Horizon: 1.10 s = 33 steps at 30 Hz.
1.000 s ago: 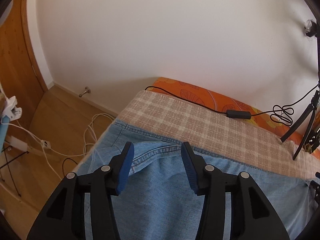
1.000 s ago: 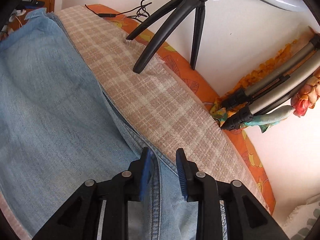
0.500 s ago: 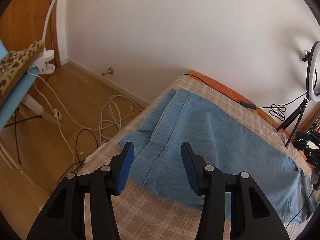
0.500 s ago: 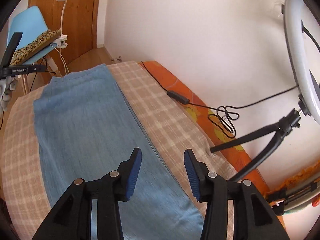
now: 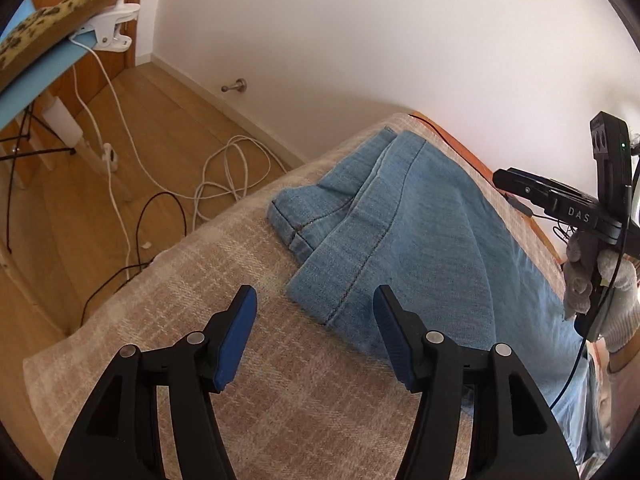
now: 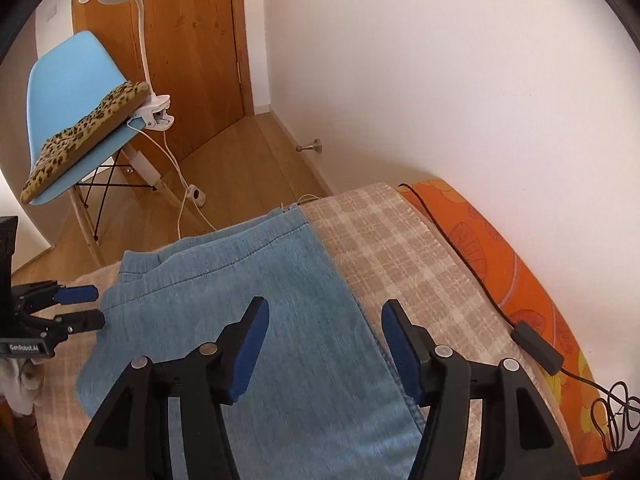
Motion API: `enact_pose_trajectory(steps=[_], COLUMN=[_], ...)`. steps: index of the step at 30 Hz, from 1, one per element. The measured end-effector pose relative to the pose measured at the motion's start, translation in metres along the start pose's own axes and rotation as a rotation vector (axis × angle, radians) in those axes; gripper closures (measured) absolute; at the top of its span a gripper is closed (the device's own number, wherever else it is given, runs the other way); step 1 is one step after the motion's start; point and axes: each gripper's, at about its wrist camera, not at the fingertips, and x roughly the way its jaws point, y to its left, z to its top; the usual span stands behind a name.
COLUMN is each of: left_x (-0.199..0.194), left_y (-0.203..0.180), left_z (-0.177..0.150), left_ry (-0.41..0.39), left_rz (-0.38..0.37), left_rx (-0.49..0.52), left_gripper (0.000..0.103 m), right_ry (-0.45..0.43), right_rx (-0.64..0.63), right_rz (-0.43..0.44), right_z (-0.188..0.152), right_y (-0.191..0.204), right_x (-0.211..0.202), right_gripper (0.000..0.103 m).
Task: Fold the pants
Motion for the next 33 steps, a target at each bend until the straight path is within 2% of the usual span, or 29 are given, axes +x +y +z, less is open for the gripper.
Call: enact_pose_trajectory(steps=[4, 6, 7, 8, 9, 10, 12, 13, 14, 17, 21, 23, 27, 33], left_x=[-0.001, 0.000, 0.000, 0.000, -0.001, -0.002, -0.006, -0.010, -0.013, -0.022, -0.023, -0.018, -0.005, 0.011], left_y=[0.001, -0.003, -0.006, -0.008, -0.010, -0.012, -0.016, -0.019, -0.022, -0.029, -0.026, -0.024, -0.023, -0.023], left_z=[0.002, 0.001, 0.000, -0.001, -0.002, -0.002, -0.002, -0.002, -0.001, 0.006, 0.019, 0.026, 0.026, 0.021], left_ry=[-0.025, -0.034, -0.036, -0.042, -0.055, -0.063, -0.090, -0.109, -0.129, -0.189, -0.208, -0.196, -0.165, -0.116], left_rz=[-0.033, -0.030, -0.028, -0.024, -0.027, -0.032, -0.035, -0.036, -0.032, -0.007, 0.018, 0.026, 0.056, 0.104], left_rx=[-0.018, 0.002, 0.014, 0.023, 0.029, 0.038, 0.064, 0.086, 0.111, 0.169, 0.189, 0.195, 0.201, 0.201], left_gripper=[0.045, 0.053, 0.061, 0.063, 0.066, 0.073, 0.078, 0.082, 0.086, 0.090, 0.091, 0.091, 0.091, 0.089], right_ry=[0.024, 0.034, 0.042, 0.049, 0.057, 0.067, 0.070, 0.065, 0.055, 0.017, -0.038, -0.064, -0.051, -0.023], right_rx=[0.052, 0.059, 0.057, 0.053, 0.045, 0.041, 0.057, 0.060, 0.057, 0.045, 0.054, 0.070, 0.071, 0.051], right_rz=[0.035, 0.046, 0.054, 0.052, 0.035, 0.015, 0.025, 0.035, 0.037, 0.029, -0.010, -0.009, -0.031, -0.112], right_z=[0.018, 0.023, 0.027, 0.028, 0.030, 0.031, 0.031, 0.030, 0.030, 0.031, 0.040, 0.046, 0.050, 0.043], right_y=[0.001, 0.004, 0.007, 0.010, 0.012, 0.013, 0.013, 0.012, 0.013, 0.011, 0.008, 0.004, 0.003, 0.004], right_x=[0.039, 0.053, 0.060, 0.065, 0.069, 0.072, 0.072, 0.070, 0.067, 0.055, 0.045, 0.044, 0.058, 0.081], right_gripper=[0.037, 0.037, 0.038, 0.040, 0.052, 0.073, 0.082, 0.094, 0.098, 0.101, 0.102, 0.102, 0.102, 0.103])
